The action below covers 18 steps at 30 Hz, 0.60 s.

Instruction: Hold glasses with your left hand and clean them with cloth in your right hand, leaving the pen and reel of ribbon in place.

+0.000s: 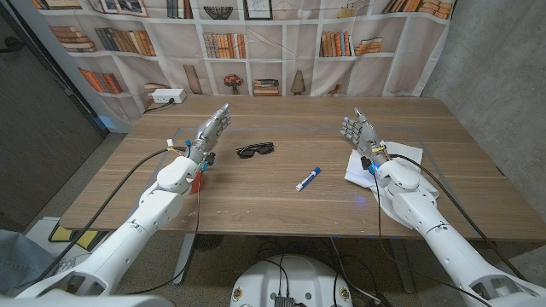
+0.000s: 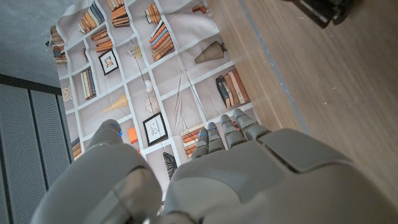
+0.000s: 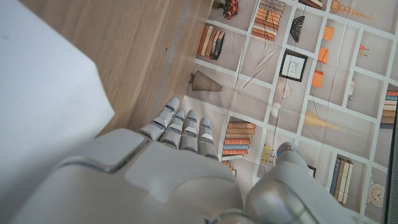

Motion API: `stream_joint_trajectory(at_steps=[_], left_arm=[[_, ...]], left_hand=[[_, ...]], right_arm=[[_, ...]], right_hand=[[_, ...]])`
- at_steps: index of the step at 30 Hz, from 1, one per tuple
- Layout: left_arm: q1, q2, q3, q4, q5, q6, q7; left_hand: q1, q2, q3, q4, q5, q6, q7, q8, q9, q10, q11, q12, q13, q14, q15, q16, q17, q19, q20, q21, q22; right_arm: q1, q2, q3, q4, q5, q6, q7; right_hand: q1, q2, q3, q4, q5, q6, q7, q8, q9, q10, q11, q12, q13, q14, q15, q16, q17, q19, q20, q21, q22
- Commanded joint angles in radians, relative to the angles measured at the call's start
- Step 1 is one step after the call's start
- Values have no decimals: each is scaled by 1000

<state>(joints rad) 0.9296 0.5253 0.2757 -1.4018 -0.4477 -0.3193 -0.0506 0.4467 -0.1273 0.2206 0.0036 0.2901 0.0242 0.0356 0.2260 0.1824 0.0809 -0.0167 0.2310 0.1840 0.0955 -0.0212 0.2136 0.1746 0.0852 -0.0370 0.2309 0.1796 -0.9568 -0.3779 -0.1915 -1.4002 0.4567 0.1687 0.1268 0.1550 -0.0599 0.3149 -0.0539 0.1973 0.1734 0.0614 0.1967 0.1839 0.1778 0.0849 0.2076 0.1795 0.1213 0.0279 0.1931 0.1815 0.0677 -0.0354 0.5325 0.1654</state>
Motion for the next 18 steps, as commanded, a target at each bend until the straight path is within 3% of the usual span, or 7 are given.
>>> stream_joint_trajectory(at_steps=[1, 5, 18], left_arm=[[-14, -5, 26, 33, 119, -93, 64], [-3, 13, 33, -5, 184, -58, 136], [14, 36, 48, -69, 359, 10, 336]], left_hand=[[34, -6, 0, -20, 10, 40, 3, 10, 3, 41, -7, 10, 3, 40, -10, 7, 6, 46, -12, 14, 3], [62, -3, -1, -35, 14, 81, 1, 16, 4, 80, -10, 14, 3, 79, -19, 11, 6, 76, -13, 18, 3], [142, 15, 7, -71, 18, 195, -16, 33, 5, 189, -28, 24, 5, 188, -41, 21, 8, 181, -10, 43, 7]], right_arm=[[-22, 29, 20, 6, -44, 166, -24], [-28, 30, 18, -3, -71, 205, -54], [-21, 24, 7, -4, -57, 191, -52]], right_hand=[[9, 0, -3, -9, 4, 37, -9, 11, 2, 37, -15, 18, 5, 39, -15, 13, -1, 39, -31, -4, 6], [12, -2, -5, -13, 3, 55, -17, 15, 2, 53, -21, 22, 5, 51, -22, 14, -2, 50, -34, -8, 6], [15, 0, -6, -15, 3, 59, -18, 13, 2, 58, -20, 22, 5, 57, -23, 13, -2, 57, -36, -14, 6]])
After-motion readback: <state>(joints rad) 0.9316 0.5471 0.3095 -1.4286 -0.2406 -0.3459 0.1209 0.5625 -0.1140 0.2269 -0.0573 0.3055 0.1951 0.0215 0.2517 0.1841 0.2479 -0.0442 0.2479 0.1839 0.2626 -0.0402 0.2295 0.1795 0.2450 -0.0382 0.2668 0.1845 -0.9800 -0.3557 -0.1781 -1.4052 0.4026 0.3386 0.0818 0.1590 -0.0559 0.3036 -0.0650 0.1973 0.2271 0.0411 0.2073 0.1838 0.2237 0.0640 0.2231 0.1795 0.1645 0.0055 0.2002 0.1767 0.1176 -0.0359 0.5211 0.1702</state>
